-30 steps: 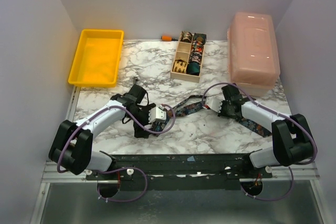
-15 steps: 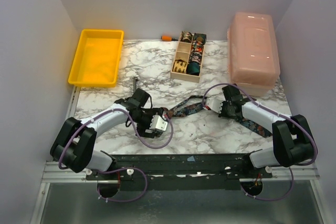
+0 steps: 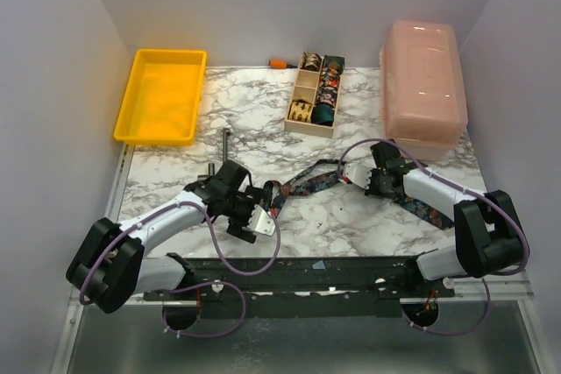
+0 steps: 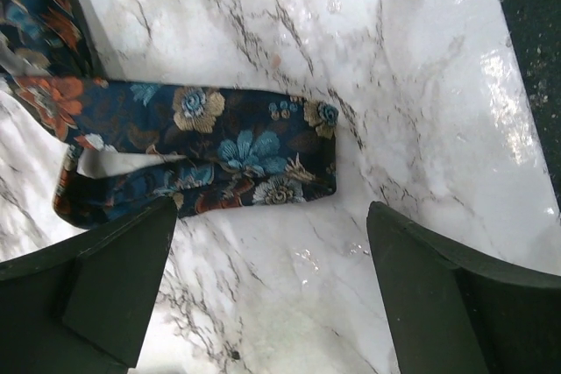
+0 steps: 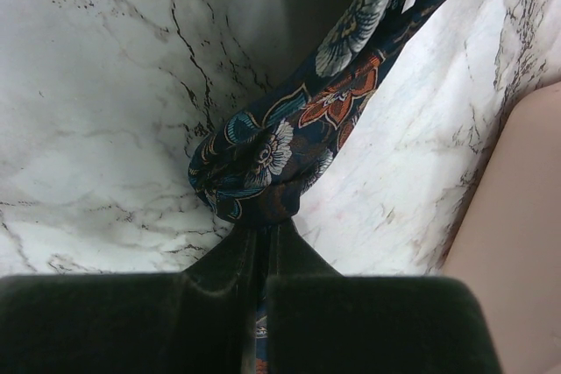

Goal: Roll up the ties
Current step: Flatten out the tie at the center of the board.

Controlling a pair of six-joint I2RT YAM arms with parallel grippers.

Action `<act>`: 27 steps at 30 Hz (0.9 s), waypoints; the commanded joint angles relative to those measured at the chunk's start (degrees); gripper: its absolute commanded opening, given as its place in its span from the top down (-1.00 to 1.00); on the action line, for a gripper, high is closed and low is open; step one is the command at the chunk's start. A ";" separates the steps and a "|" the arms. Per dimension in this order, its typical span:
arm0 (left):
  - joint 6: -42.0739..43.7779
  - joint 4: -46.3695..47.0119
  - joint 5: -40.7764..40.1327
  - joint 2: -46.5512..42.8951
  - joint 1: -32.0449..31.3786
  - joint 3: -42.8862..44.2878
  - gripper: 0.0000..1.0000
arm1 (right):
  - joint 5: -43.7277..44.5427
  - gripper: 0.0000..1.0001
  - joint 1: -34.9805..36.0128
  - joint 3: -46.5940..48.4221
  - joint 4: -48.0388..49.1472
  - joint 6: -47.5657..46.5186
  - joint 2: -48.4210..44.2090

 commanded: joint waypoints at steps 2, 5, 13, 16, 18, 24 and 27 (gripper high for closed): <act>2.60 0.23 -0.09 -0.61 -4.65 0.55 -0.86 | -1.91 0.99 -0.82 -0.92 -5.19 -1.03 1.46; 1.22 -2.26 -2.55 3.73 -6.62 3.35 -0.71 | -2.20 0.99 -1.11 -1.23 -5.09 -1.66 0.50; -5.29 -12.60 -5.74 9.54 -5.61 13.36 0.41 | -2.18 0.99 -2.90 -3.31 -5.17 -4.16 -3.08; -2.68 -28.30 -2.24 8.48 -0.86 20.98 0.85 | -2.24 0.99 -4.33 -3.11 -6.00 -5.69 -4.39; 0.73 -39.64 -0.19 8.64 3.32 27.48 1.00 | -3.23 0.99 -5.69 -2.32 -7.14 -7.01 -5.49; 5.11 -60.07 -1.46 17.67 10.82 42.53 1.00 | -8.10 0.99 -6.16 -2.03 -8.85 -11.35 -9.92; 0.40 -60.72 -1.93 25.78 14.04 50.94 1.00 | -8.06 0.99 -6.14 -2.19 -9.66 -12.55 -9.68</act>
